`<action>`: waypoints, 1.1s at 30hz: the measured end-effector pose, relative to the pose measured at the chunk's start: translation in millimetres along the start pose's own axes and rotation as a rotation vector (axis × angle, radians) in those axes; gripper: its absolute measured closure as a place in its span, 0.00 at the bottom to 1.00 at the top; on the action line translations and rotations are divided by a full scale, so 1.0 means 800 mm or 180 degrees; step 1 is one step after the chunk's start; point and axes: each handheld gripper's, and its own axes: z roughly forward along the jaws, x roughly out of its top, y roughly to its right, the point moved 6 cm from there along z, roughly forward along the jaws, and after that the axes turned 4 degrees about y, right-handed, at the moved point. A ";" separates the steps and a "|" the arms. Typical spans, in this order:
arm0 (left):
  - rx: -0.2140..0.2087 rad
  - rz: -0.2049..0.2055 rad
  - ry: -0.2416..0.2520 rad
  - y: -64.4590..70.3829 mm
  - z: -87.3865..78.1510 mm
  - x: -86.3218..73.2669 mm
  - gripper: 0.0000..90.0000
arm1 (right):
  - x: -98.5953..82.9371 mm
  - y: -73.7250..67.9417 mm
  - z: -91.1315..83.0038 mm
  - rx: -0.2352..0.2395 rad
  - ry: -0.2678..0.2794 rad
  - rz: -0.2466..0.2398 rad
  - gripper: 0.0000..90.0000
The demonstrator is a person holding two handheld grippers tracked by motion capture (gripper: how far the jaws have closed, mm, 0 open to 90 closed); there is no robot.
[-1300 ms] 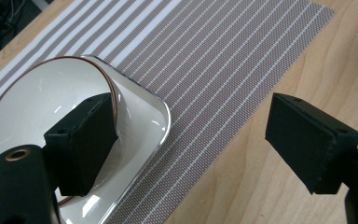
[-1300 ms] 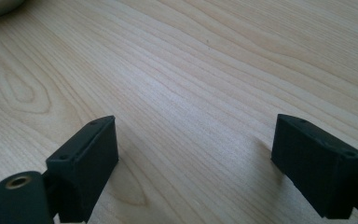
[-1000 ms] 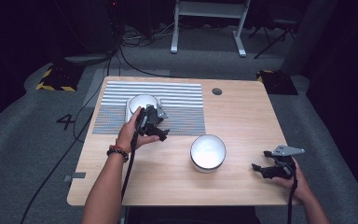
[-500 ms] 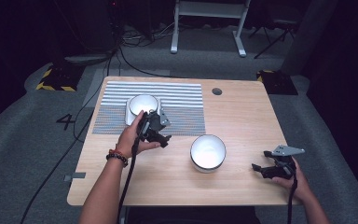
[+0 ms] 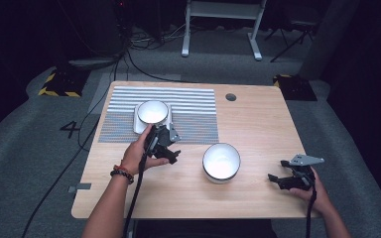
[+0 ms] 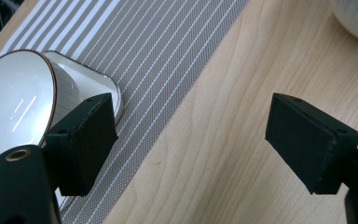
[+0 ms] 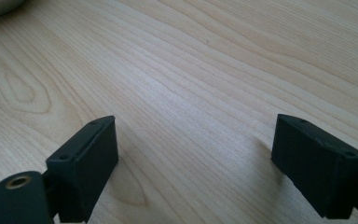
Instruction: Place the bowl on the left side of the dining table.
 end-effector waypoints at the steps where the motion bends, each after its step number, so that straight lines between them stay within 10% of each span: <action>1: 0.0005 -0.0090 0.0033 0.003 0.000 -0.002 0.18 | 0.000 0.000 0.000 0.0000 0.0003 -0.0009 0.16; 33: 0.0045 0.0030 -0.0087 0.024 -0.008 -0.038 0.18 | 0.000 0.000 0.000 -0.0001 -0.0001 0.0003 0.16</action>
